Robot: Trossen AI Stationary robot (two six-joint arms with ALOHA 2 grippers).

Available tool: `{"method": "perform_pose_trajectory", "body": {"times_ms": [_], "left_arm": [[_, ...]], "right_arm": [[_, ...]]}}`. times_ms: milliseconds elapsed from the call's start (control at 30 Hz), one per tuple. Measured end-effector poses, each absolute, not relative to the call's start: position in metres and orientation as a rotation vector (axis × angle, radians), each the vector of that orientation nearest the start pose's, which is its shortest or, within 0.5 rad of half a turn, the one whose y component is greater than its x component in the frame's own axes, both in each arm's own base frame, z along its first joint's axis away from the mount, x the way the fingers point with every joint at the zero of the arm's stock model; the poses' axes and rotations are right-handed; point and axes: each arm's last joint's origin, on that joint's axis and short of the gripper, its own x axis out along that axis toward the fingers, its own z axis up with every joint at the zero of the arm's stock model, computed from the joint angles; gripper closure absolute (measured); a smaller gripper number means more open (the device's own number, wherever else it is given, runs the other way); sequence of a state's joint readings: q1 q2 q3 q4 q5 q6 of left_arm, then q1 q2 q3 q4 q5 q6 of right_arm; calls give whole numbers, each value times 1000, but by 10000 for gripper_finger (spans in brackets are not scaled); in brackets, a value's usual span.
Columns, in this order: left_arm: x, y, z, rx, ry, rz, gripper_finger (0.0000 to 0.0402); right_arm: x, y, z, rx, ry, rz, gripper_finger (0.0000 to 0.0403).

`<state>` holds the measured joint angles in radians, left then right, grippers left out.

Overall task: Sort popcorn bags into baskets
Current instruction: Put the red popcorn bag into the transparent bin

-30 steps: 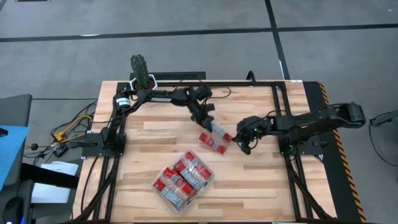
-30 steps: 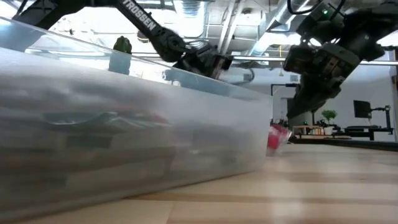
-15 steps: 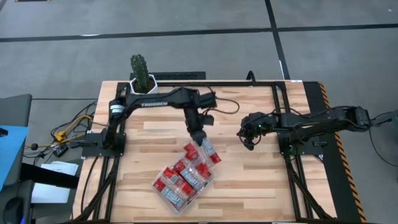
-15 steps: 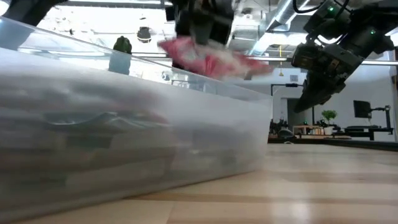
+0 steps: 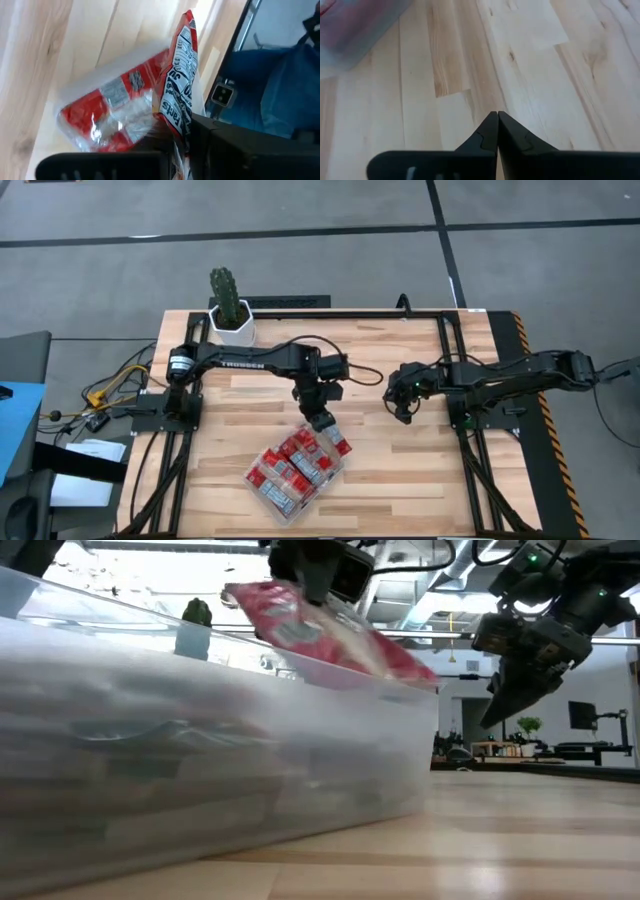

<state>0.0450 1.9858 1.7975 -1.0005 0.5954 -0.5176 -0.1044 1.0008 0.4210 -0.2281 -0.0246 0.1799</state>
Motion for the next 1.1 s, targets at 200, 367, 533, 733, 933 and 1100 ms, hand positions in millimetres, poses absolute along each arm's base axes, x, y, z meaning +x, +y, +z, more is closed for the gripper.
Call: {"method": "perform_pose_trajectory", "body": {"times_ms": [200, 367, 533, 733, 933, 1100], "left_arm": [[412, 3, 270, -861, 1269, -157, 390], [403, 0, 274, -861, 1325, -141, 393], [399, -2, 283, -840, 1299, -113, 393], [398, -20, 281, -830, 1302, -82, 395], [374, -18, 278, -934, 1210, -67, 396], [356, -13, 268, -1018, 1162, -47, 394]], "right_arm": [[180, -18, 171, 216, 812, -144, 368], [180, -18, 171, 195, 815, -135, 376], [180, -18, 171, 186, 819, -131, 382], [179, -18, 170, 186, 826, -131, 372], [180, -18, 170, 185, 823, -131, 369], [180, -18, 170, 188, 820, -133, 377]]}}
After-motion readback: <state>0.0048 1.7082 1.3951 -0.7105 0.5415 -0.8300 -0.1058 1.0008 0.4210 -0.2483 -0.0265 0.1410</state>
